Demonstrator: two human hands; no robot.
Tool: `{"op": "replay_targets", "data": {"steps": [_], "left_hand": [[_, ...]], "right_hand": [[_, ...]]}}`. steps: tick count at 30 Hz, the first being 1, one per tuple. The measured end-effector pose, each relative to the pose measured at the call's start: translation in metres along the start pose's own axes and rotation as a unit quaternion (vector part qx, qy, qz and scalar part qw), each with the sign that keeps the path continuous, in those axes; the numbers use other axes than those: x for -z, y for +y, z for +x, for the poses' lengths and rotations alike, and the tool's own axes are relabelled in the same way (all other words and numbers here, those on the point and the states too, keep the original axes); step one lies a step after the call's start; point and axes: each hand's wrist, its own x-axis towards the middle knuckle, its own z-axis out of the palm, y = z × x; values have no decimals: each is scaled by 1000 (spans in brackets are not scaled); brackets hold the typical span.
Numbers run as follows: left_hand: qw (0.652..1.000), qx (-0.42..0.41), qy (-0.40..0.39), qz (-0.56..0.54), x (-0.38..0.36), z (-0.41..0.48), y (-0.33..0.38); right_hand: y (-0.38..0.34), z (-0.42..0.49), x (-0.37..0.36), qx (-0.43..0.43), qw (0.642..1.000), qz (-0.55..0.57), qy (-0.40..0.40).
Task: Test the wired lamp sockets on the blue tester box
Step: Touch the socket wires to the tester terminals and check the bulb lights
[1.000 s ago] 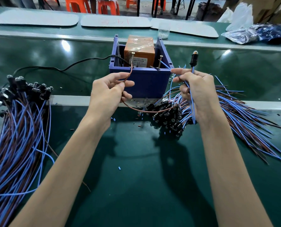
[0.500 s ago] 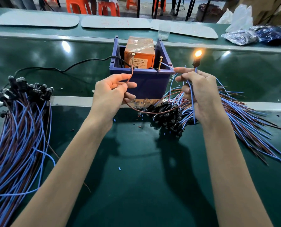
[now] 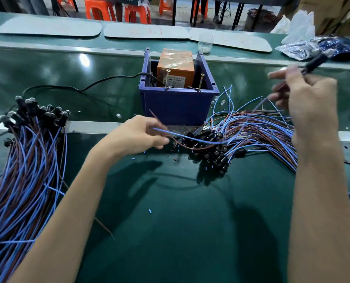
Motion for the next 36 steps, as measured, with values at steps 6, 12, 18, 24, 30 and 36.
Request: {"op": "replay_targets", "data": {"steps": [6,12,18,24,30,36], "left_hand": [[966,125,158,161,31,4,-28],[918,221,201,260,58,6,-57],[918,235,202,248,54,10,-69],[913,236,206,263,51,11,-66],[916,214,203,272,47,12,-64],[921,208,191,270,42,10,-62]], "right_hand": [[-7,1,3,193,956,-135,177],[-5,-12,-8,308,918,-195,155],[23,-4,-19,129,906,-364,-174],[41,-10,-30,36,808,-416,-416],[31,-11,-27,32,867,-337,-367],[21,-15,-31,84,908,-251,-324]]}}
